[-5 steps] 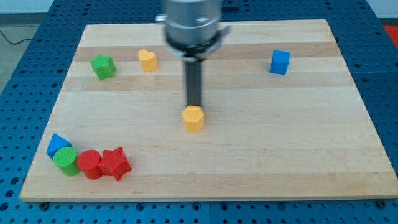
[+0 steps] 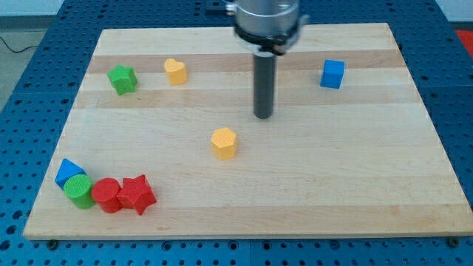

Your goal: Move yellow hexagon into red star

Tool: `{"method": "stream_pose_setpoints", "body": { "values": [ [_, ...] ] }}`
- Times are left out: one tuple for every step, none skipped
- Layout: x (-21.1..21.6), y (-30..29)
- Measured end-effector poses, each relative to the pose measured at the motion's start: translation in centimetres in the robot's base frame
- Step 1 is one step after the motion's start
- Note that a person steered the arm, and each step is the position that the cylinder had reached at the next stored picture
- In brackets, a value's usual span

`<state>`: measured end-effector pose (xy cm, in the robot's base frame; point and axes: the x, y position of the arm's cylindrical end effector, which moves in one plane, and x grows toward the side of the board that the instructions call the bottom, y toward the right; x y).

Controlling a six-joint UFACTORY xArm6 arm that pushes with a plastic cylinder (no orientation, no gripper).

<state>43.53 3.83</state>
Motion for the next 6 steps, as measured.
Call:
{"method": "stream_pose_setpoints", "body": {
  "values": [
    [2.9, -2.0],
    [5.1, -8.7],
    [6.8, -18.2],
    [8.0, -23.4],
    [6.9, -19.9],
    [4.1, -11.1]
  ]
}}
